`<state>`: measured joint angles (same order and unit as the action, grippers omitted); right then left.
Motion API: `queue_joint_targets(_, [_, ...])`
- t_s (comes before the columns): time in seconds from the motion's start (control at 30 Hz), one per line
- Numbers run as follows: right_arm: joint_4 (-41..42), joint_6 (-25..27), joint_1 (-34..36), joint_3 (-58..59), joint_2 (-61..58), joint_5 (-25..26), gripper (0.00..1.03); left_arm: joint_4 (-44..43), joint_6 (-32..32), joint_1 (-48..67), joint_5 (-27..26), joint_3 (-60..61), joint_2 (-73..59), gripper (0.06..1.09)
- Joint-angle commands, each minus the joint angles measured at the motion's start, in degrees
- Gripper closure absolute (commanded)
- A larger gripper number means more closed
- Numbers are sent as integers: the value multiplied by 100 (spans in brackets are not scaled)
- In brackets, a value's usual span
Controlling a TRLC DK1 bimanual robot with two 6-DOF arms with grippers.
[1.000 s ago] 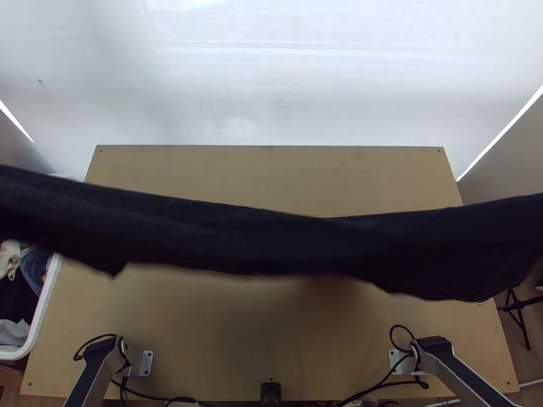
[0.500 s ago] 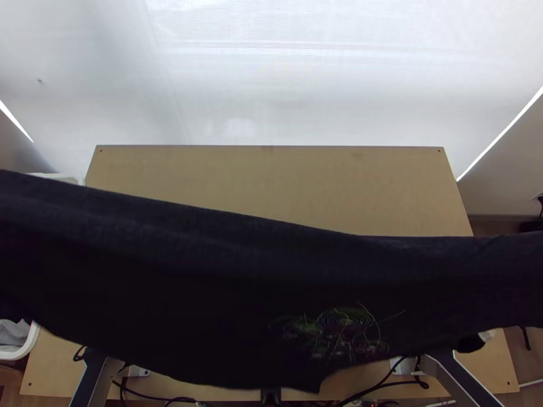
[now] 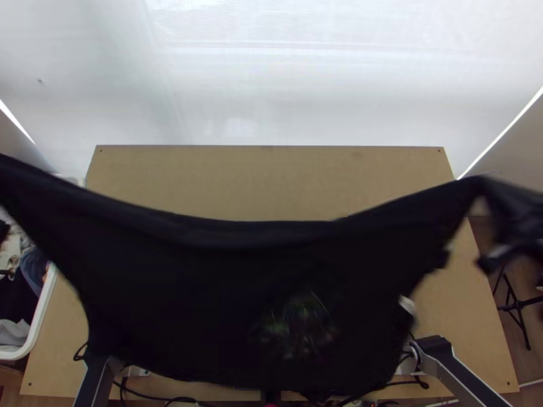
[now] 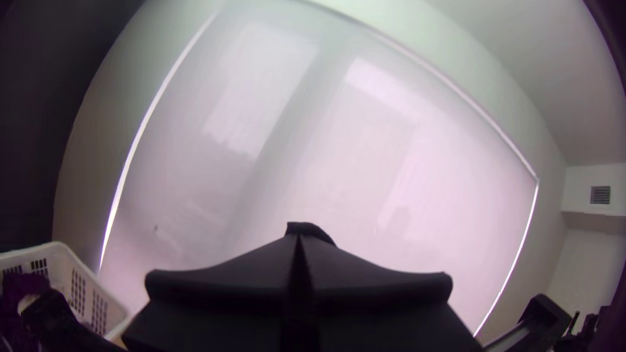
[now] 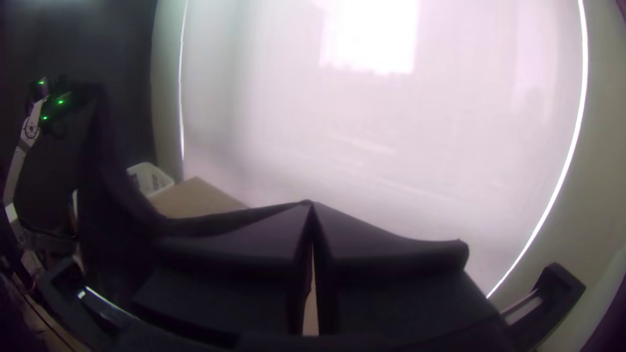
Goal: Fold the t-shirt
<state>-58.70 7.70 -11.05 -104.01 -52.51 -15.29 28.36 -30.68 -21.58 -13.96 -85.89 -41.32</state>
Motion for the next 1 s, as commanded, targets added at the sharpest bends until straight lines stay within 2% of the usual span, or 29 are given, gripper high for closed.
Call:
queue_joint_targets(0.0, [262,-6,-301,1884,-224,-255,100,-375,712,242,-248,2612,652,105])
queue_joint_targets(0.17, [957,407,-266,2587,-778,-246,100,-1166,1134,691,-222,3790,247,105])
queue_joint_targets(0.4, [2002,645,-38,2737,-2167,-246,100,-2432,1196,1482,306,3640,-1695,105])
queue_joint_targets(0.5, [2257,662,94,2438,-2905,-246,100,-2757,1187,1701,473,3148,-2776,105])
queue_joint_targets(0.7, [2407,724,261,1480,-4311,-238,100,-3038,1187,1745,490,1874,-4771,105])
queue_joint_targets(0.97, [2345,741,551,240,-5639,-220,100,-3003,1196,1561,613,72,-6424,105])
